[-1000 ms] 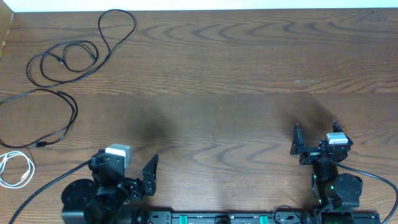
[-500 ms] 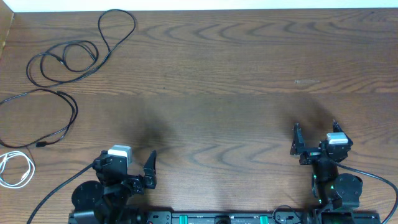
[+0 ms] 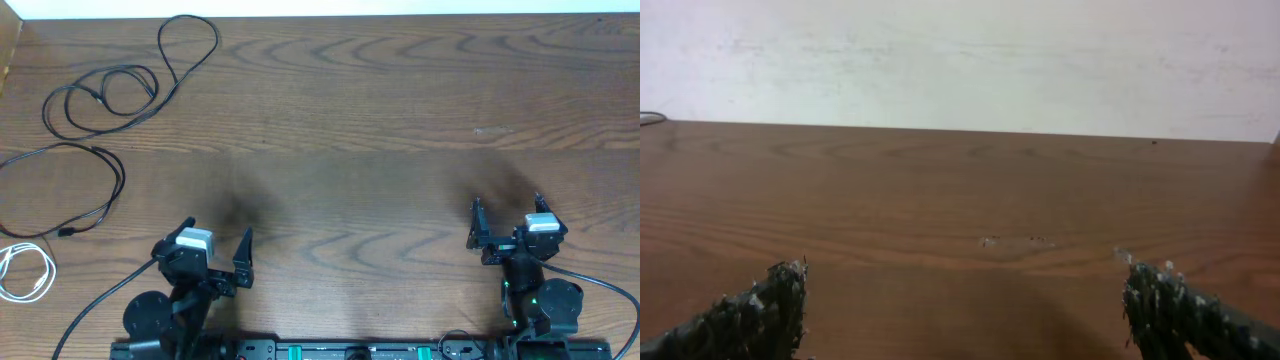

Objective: Untangle cables

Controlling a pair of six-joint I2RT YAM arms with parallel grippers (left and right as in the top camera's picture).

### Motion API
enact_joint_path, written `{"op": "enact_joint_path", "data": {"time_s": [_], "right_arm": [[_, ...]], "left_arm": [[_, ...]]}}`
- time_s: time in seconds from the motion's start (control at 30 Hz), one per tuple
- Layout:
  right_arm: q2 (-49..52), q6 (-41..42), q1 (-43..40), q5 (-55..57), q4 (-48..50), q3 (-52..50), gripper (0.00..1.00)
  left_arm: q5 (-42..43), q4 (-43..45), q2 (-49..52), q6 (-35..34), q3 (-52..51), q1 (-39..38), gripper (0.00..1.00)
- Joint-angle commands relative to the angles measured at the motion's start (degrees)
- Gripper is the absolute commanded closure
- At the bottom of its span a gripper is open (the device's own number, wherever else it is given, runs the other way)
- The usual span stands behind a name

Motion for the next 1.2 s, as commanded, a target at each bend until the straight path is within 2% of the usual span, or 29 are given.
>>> {"op": "enact_joint_path", "data": {"time_s": [0.0, 0.47, 0.8, 1.17], "right_arm": [[-0.37, 0.17, 0.02, -0.20, -0.09, -0.22, 0.01], [-0.37, 0.17, 0.02, -0.20, -0.09, -0.22, 0.01], [-0.37, 0.17, 0.02, -0.20, -0.09, -0.22, 0.01], [-0.37, 0.17, 0.02, -0.20, -0.09, -0.22, 0.01]], "left_arm": [[1.84, 3.89, -0.55, -1.01, -2.19, 0.28, 0.02], [3.10, 19.54, -0.55, -8.07, -8.90, 0.26, 0.03], [4.20, 27.71, -0.55, -8.07, -12.61, 0.11, 0.03], [4.15, 32.87, -0.55, -8.46, -15.37, -2.14, 0.02]]}}
